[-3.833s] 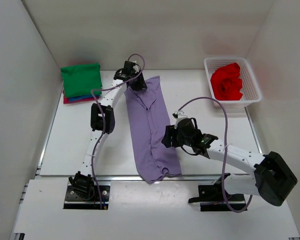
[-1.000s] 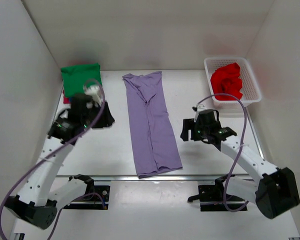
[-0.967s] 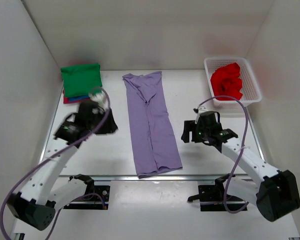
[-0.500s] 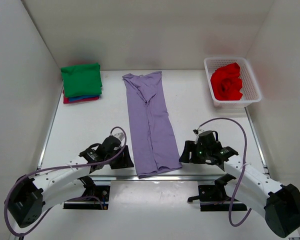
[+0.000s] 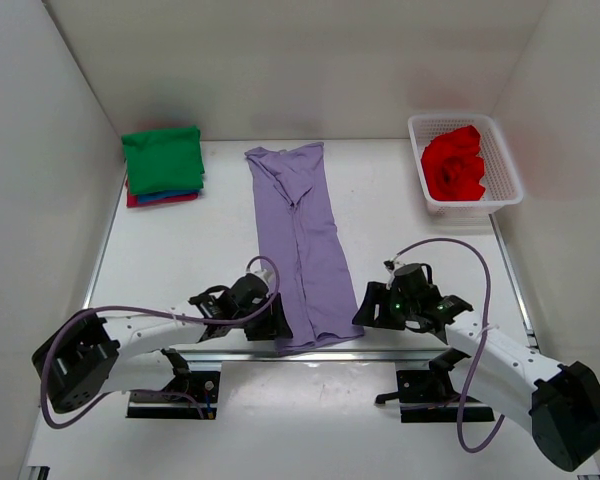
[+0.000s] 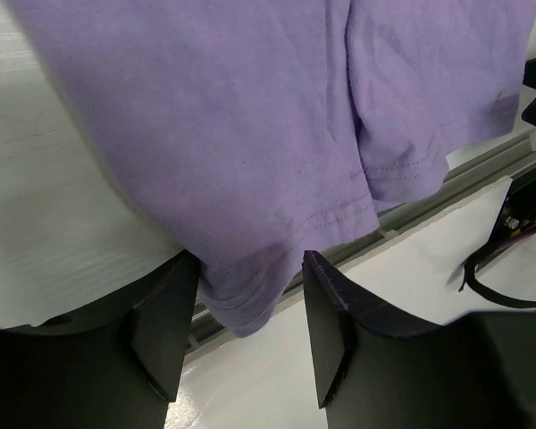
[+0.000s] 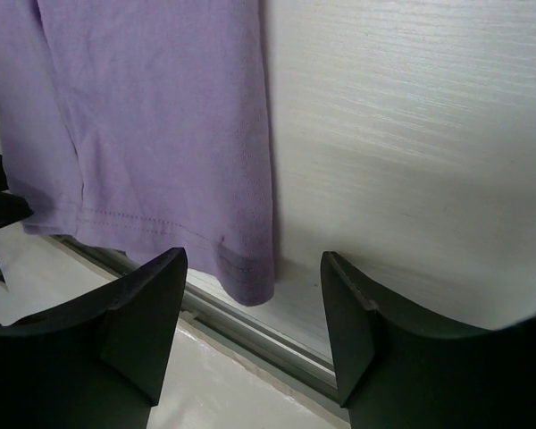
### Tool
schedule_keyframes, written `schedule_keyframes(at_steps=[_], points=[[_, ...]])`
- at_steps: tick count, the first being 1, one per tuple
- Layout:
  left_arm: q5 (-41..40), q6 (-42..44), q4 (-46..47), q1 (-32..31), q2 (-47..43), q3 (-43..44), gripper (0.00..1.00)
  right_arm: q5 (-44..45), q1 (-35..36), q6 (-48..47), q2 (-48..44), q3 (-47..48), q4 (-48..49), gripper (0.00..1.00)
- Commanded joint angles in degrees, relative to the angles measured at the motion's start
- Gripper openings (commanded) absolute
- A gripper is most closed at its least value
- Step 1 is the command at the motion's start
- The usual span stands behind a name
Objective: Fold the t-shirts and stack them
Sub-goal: Grab the bottom of the folded rectangular tshirt with both arms
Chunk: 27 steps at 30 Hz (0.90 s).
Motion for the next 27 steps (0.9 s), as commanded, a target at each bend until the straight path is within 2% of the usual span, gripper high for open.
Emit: schedule_keyframes(at_steps=[1,7,12,14,15,17,18,19,20,24,27], points=[[-0.47,-1.48,-4.24,-0.59,-0.03,-0.26,0.62,-0.75,0.72,1.01,0.83,-0.75,0.11,0.59],[-0.22,-2.62,-7.67,-2.70,-0.30,0.53,0.60,-1.98,2.30,2.16,0.39,-2.41,0.80,0.53],[0.22,-5.26,-4.09,-5.78,1.03,-0.69,0.56,-2.25,3.80,3.47,0.65,-2.59,0.90,0.47],[0.40,-5.35,-3.29,-5.43,1.64,-1.57,0.52,-3.13,3.53,2.77,1.96,-2.85,1.68,0.37],[-0.29,-5.35,-3.28,-5.60,1.82,-1.57,0.49,-3.48,3.36,2.16,1.54,-3.03,1.95,0.34],[-0.39,-5.00,-3.81,-5.52,1.64,-1.22,0.35,-4.01,4.23,1.81,2.76,-2.51,2.04,0.13],[-0.30,-5.26,-4.07,-5.60,1.73,-1.22,0.17,-4.01,4.32,1.63,2.50,-2.24,1.86,0.08],[-0.04,-5.26,-4.16,-5.52,1.30,-1.05,0.06,-3.92,4.76,1.54,2.94,-2.07,1.43,0.00],[-0.56,-5.35,-4.94,-5.43,0.60,-1.31,0.00,-3.66,5.28,1.28,2.85,-1.37,0.99,0.00],[-1.18,-4.56,-9.24,-5.08,-2.57,-0.96,0.00,-4.89,5.99,1.45,2.33,-0.48,-0.59,0.00],[-2.41,-4.12,-15.04,-5.25,-6.08,0.27,0.00,-5.77,9.49,3.03,1.36,1.62,-2.09,0.00]])
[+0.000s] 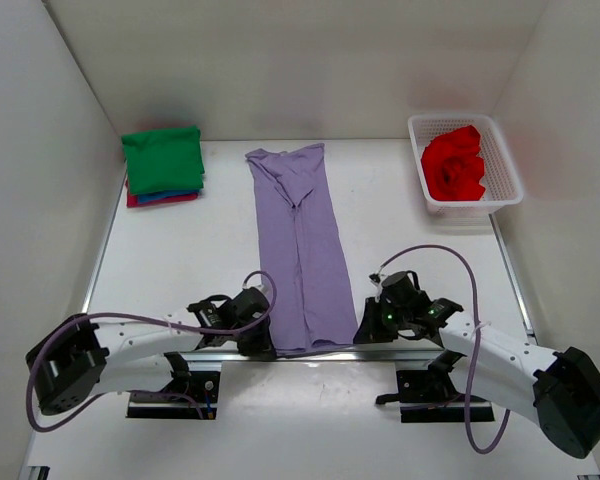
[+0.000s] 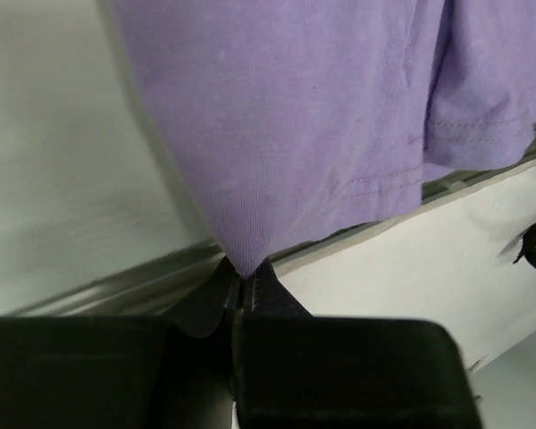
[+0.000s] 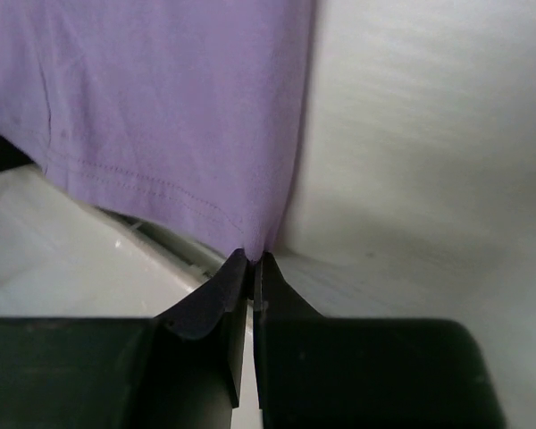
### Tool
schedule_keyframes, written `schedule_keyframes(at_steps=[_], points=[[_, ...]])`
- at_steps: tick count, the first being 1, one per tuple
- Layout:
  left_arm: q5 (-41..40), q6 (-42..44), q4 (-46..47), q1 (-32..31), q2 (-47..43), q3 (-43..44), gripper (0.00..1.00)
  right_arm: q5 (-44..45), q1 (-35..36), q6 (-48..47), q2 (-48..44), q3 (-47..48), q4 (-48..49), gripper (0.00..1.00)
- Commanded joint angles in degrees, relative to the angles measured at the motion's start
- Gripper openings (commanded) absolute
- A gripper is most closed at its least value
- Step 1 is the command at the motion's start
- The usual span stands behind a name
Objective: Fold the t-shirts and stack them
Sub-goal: Grab the bottom of the folded rectangular tshirt with both arms, then fold the folded rectangular tshirt in 1/3 of the way
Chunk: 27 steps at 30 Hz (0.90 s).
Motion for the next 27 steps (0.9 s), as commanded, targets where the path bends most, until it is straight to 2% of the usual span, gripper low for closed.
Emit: schedule_keyframes(at_steps=[1,7,10,12,20,27], points=[[-2.19,0.82,-7.19,0.32,-4.82,1.21,0.00,-1.70,4.02,1.42,-1.70,3.27,-2.44,0.01],[1.75,-1.64,-11.06,-0.20,-10.62,-0.28,0.00,-1.62,10.43,6.43,-1.09,6.08,-3.67,0.00],[2.20,-0.16,-14.39,0.84,-10.98,1.56,0.00,-2.67,10.80,6.35,0.93,8.18,-3.76,0.00],[1.94,1.69,-16.85,2.60,-11.07,6.37,0.00,-3.37,9.05,3.81,3.12,11.86,-6.64,0.00],[7.82,17.85,-20.55,22.44,-4.22,17.20,0.00,-9.43,-5.28,-10.52,13.14,26.19,-15.97,0.00],[10.99,23.76,-18.36,27.82,9.04,26.86,0.00,-10.23,-10.91,-18.08,25.35,38.67,-18.61,0.00]])
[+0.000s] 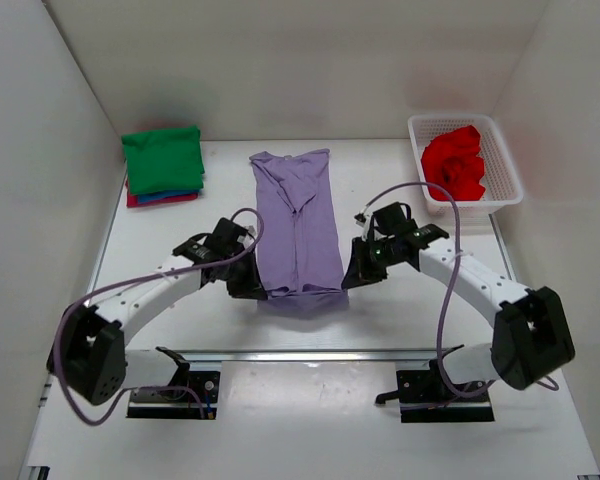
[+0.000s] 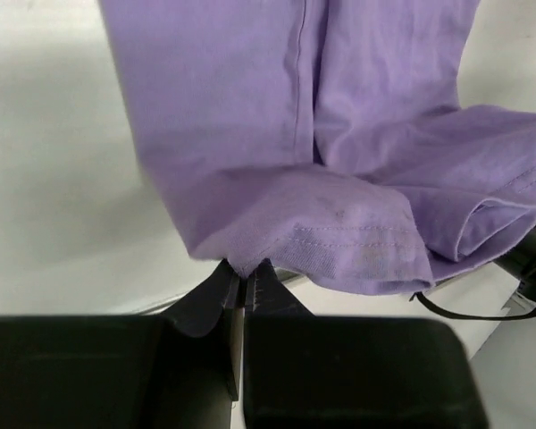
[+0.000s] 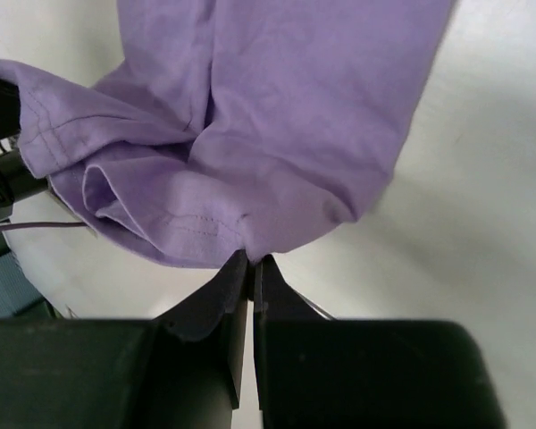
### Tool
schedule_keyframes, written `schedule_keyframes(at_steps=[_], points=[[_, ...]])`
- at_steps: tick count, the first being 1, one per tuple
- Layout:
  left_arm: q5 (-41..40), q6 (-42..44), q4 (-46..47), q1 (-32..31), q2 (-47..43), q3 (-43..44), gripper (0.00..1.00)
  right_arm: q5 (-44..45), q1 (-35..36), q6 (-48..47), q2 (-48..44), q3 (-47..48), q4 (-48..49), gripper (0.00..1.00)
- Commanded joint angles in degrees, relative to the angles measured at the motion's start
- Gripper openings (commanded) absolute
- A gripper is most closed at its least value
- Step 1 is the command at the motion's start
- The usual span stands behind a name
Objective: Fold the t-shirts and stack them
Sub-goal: Fold the folded rectangular tshirt in 1/3 of the way
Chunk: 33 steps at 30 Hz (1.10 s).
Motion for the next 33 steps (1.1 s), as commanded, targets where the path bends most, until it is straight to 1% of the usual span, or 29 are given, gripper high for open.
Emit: schedule_keyframes(at_steps=[1,2,7,14,18,20,22,27,33], points=[[3.21,5.07,1.18,2.37,3.65,4.23,0.00,-1.33,-2.12,-5.93,4.24,6.13,-2.42,0.00],[3.91,5.59,1.71,2.98,4.89,4.84,0.00,-1.42,-2.05,-6.20,5.39,8.07,-2.77,0.01],[4.26,7.62,2.15,5.88,9.55,8.44,0.00,-1.33,-6.16,-9.19,11.72,13.88,-3.56,0.00],[5.15,8.50,4.09,8.17,14.65,10.91,0.00,-1.94,-7.49,-12.09,19.98,19.95,-3.74,0.00],[6.28,7.63,7.24,9.75,15.18,10.74,0.00,-2.29,-7.32,-12.27,22.80,22.05,-2.60,0.00],[7.25,8.15,7.16,10.54,15.97,11.78,0.00,-2.65,-7.67,-12.18,23.59,23.72,-3.21,0.00],[6.38,9.02,5.94,10.11,16.85,13.63,0.00,-2.65,-7.67,-12.62,24.91,26.70,-4.26,0.00],[6.99,8.94,7.08,11.07,18.43,16.01,0.00,-2.21,-7.93,-13.50,28.07,32.42,-5.93,0.01],[6.64,9.21,7.77,13.09,21.77,18.73,0.00,-1.95,-8.90,-14.12,30.98,35.85,-6.55,0.01]])
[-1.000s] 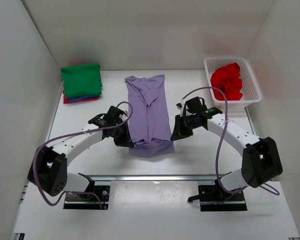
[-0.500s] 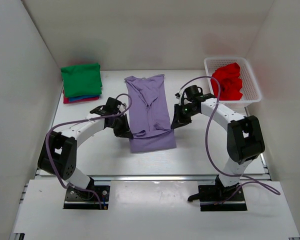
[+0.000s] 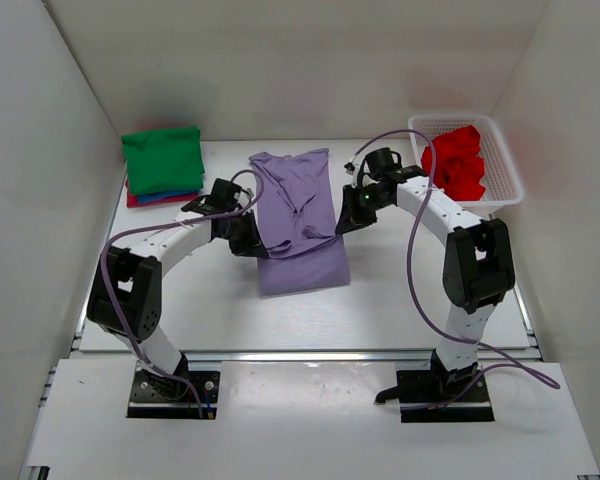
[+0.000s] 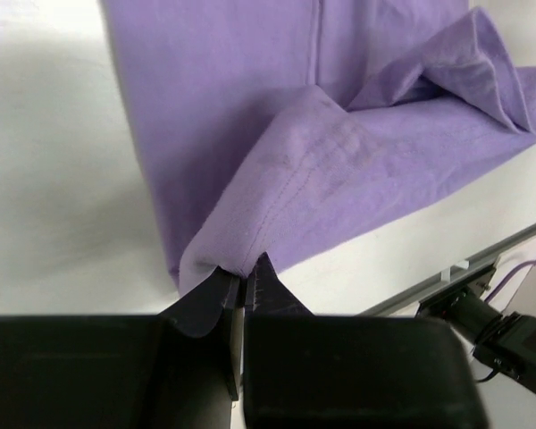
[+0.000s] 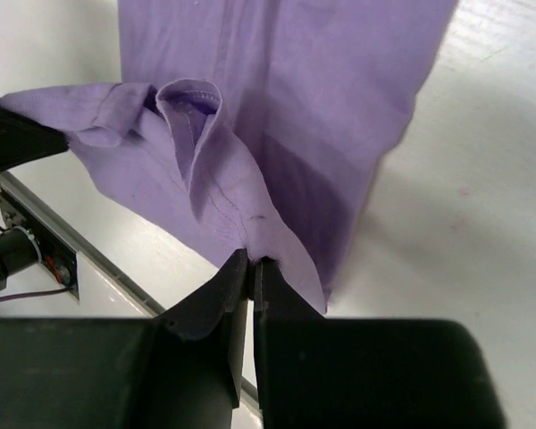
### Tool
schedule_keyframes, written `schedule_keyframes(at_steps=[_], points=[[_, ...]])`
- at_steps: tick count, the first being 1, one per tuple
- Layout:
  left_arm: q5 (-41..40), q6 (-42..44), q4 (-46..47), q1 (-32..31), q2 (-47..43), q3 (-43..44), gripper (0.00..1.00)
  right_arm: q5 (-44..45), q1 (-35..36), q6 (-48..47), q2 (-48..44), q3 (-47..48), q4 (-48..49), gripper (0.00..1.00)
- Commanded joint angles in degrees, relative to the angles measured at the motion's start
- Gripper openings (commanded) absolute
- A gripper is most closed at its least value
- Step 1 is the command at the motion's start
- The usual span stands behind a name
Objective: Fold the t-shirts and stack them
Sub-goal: Fold the folded rectangular tshirt in 1/3 of the way
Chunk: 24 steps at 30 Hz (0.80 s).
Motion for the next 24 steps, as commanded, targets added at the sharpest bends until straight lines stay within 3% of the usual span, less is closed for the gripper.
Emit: schedule_keyframes(at_steps=[1,19,21,24], points=[[1.41,0.70,2.12,1.68,0.53,2.21,0.00,-0.17,-1.34,-1.02,2.06,3.18,-0.26,0.00],[2.29,-1.05,9.67,3.35,9.76,5.47,0.00,-1.84,-3.71,-3.83,14.89,15.05,-1.65,0.00],[3.00,-1.58,11.08,4.05,10.46,5.37,0.03,-2.02,-3.54,-3.84,15.86,16.36,-1.57,0.00],[4.40,-2.81,13.28,4.84,11.16,5.64,0.18,-2.20,-3.80,-3.14,16.48,17.25,-1.30,0.06]])
